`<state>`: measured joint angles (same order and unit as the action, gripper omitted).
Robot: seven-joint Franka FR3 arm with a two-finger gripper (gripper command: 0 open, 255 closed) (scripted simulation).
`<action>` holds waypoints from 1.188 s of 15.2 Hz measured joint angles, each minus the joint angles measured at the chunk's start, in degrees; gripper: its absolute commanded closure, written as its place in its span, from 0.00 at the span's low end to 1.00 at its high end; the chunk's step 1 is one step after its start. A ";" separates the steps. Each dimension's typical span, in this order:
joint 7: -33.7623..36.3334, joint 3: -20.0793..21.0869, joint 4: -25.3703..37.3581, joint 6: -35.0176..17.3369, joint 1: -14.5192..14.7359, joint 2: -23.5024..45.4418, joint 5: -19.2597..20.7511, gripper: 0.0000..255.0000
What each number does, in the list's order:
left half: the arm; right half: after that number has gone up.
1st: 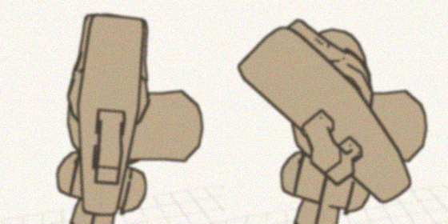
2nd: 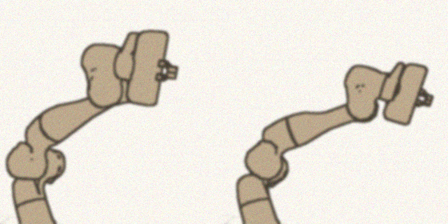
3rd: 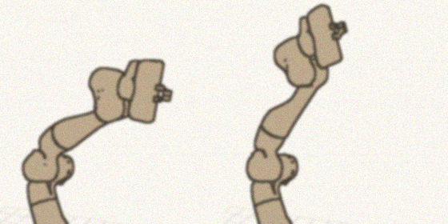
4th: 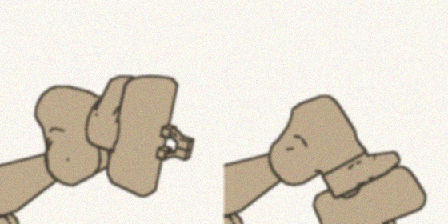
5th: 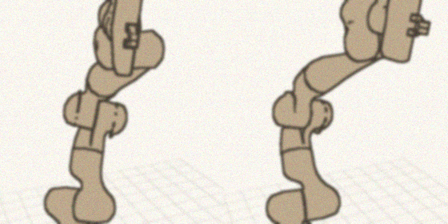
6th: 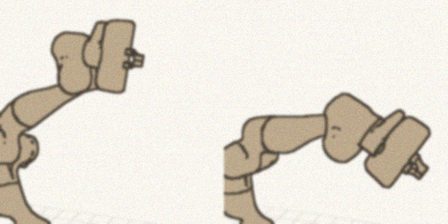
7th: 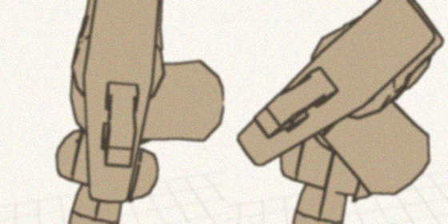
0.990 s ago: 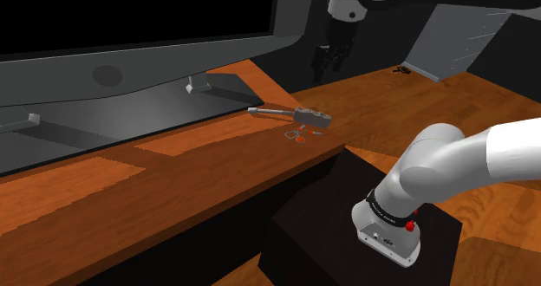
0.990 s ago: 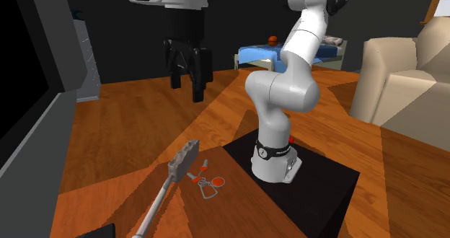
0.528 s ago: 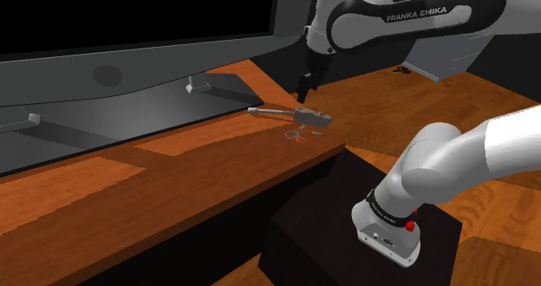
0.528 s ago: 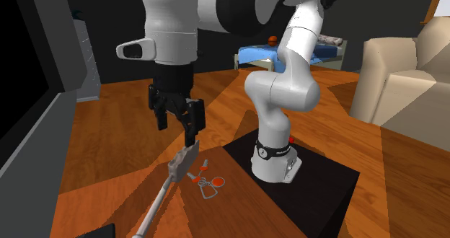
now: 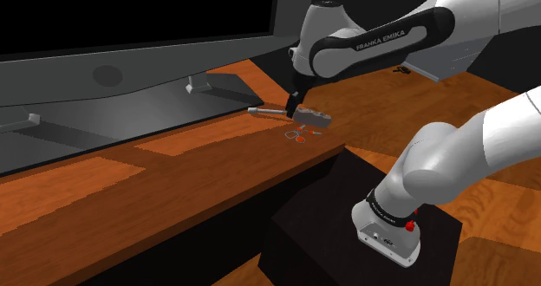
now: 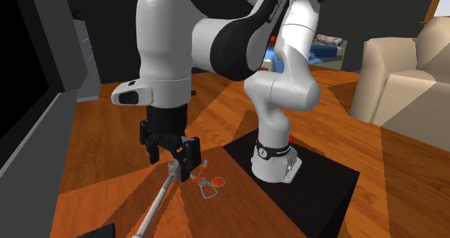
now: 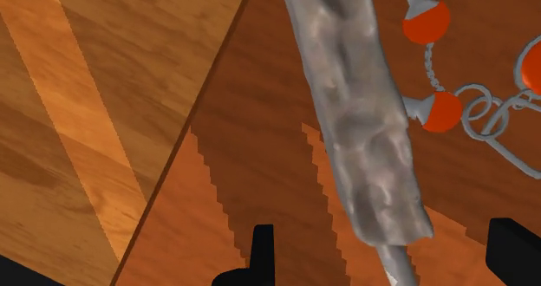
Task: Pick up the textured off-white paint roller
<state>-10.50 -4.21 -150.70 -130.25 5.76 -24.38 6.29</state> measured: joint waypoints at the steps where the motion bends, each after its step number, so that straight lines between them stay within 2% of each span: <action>1: -0.01 -0.04 -0.45 -0.93 -0.02 0.46 0.06 0.00; 4: 0.12 -0.11 -1.53 -3.40 -0.06 1.81 0.21 0.00; 5: 0.11 -0.14 -1.75 -3.75 -0.08 1.95 0.24 1.00; 15: 0.12 -0.15 -1.94 -4.14 -0.09 2.11 0.27 1.00; 18: 0.06 -0.05 -1.20 -2.17 -0.03 0.88 0.15 1.00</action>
<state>-10.44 -4.26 -151.90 -132.42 5.73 -23.50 6.43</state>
